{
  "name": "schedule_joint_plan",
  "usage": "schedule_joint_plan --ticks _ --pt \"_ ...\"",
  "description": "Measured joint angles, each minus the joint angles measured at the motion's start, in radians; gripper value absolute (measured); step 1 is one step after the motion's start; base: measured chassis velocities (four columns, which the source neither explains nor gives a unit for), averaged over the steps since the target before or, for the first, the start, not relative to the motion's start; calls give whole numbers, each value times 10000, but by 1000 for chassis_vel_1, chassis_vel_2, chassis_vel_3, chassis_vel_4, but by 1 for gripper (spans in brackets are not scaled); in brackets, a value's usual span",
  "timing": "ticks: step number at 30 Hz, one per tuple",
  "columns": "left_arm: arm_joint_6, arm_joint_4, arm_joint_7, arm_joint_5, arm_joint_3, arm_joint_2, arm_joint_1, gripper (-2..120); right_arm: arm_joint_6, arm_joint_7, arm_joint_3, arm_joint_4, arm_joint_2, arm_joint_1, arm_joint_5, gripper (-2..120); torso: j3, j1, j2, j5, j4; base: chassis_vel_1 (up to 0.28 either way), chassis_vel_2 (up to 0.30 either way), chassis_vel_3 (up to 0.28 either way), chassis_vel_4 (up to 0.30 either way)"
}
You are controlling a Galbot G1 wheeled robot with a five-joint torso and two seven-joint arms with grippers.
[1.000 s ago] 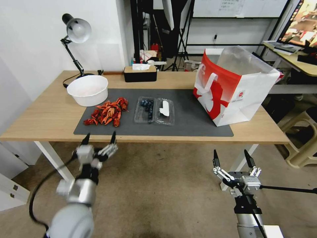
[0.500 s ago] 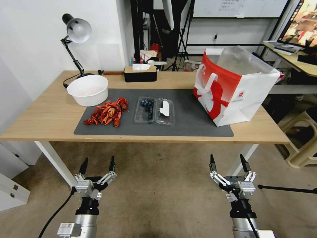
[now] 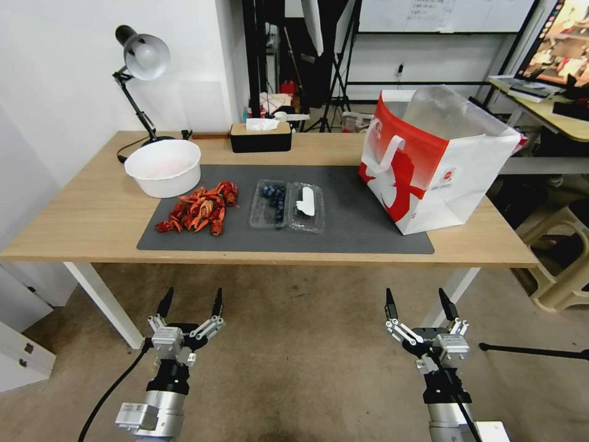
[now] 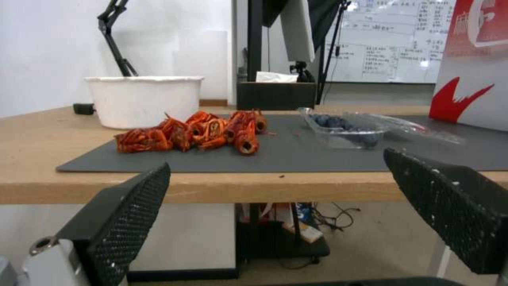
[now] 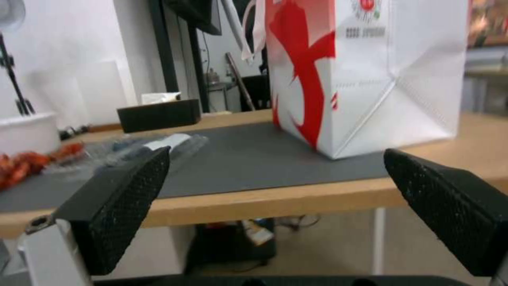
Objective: Close the takeout container lid, then place the container into the takeout bag.
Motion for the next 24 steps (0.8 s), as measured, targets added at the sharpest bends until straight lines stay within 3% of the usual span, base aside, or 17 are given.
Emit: schedule_joint_plan --ticks 6,7,12,17,21,24 --pt "109 -83 -31 -100 -114 -20 0 100 -1290 163 -733 457 -236 462 2396 100 0 0 0 0 0 0 0 0 0" --pt "145 -133 -22 -130 -168 -34 8 100 -1686 325 -1033 536 -406 876 3317 100 0 0 0 1 1 0 0 0 0" --pt "317 -275 -26 -114 -244 -121 11 100 -2486 938 -1888 469 -917 2174 5306 100 0 0 0 1 1 0 0 0 0" --pt "502 -367 -39 -107 -345 -181 23 100 -2798 1484 -2789 -53 -1241 3487 6301 100 1 1 -1 2 2 0 0 0 0" --pt "649 -370 -81 -114 -461 -247 7 100 -3186 2221 -3581 -612 -1229 4625 7205 100 1 0 -1 1 1 0 0 0 0" --pt "819 -375 -149 -114 -534 -337 13 100 -3580 3442 -4387 -1199 -871 6021 8259 100 2 1 -1 -1 0 0 0 0 0"
